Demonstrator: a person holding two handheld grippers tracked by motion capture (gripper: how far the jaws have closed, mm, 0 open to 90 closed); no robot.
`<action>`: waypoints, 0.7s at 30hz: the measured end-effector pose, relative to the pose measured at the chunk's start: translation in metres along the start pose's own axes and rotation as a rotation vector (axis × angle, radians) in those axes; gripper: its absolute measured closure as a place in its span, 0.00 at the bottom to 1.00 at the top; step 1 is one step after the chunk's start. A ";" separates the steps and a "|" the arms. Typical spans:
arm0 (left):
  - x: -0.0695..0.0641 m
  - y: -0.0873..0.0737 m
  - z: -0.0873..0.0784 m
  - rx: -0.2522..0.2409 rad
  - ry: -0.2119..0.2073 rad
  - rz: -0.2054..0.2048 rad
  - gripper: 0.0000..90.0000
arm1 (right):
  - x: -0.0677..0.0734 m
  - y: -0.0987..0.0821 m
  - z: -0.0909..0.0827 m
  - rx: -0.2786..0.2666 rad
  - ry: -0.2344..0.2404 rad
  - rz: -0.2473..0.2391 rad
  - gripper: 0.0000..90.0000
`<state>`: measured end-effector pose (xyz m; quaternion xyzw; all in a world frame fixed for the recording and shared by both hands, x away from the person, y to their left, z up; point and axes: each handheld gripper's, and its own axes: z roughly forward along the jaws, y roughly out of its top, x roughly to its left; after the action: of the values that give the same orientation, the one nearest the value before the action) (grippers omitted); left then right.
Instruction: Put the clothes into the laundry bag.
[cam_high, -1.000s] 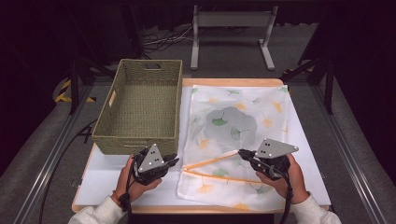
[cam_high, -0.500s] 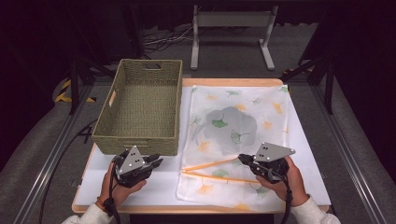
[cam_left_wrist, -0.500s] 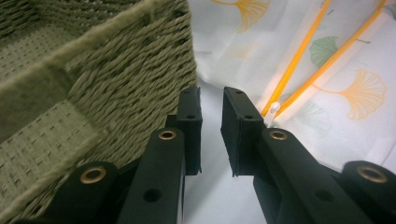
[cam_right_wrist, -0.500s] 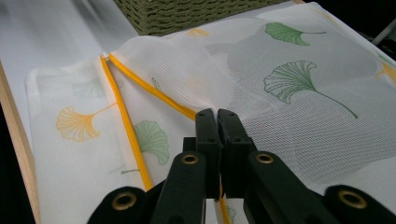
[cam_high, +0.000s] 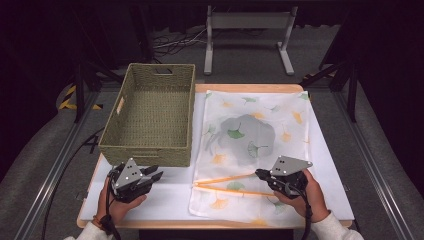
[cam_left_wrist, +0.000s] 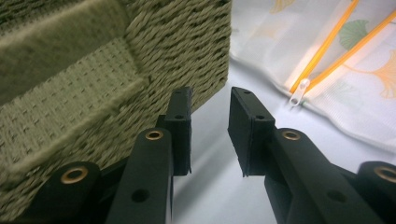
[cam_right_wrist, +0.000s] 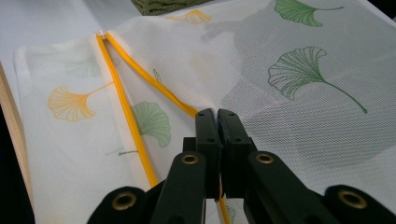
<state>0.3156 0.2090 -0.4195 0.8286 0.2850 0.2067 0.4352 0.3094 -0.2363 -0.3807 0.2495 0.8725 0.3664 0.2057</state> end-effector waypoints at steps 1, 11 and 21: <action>0.002 -0.002 -0.001 -0.001 0.004 -0.005 0.77 | 0.000 -0.001 0.001 0.002 0.001 -0.002 0.99; 0.011 -0.013 -0.008 -0.004 0.036 -0.039 0.71 | 0.000 -0.006 0.008 0.030 0.007 -0.003 0.98; 0.016 -0.020 -0.014 -0.021 0.052 -0.082 0.56 | -0.003 -0.011 0.012 0.038 0.011 0.004 0.98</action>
<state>0.3137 0.2370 -0.4268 0.8059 0.3279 0.2132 0.4445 0.3152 -0.2386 -0.3966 0.2531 0.8800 0.3513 0.1954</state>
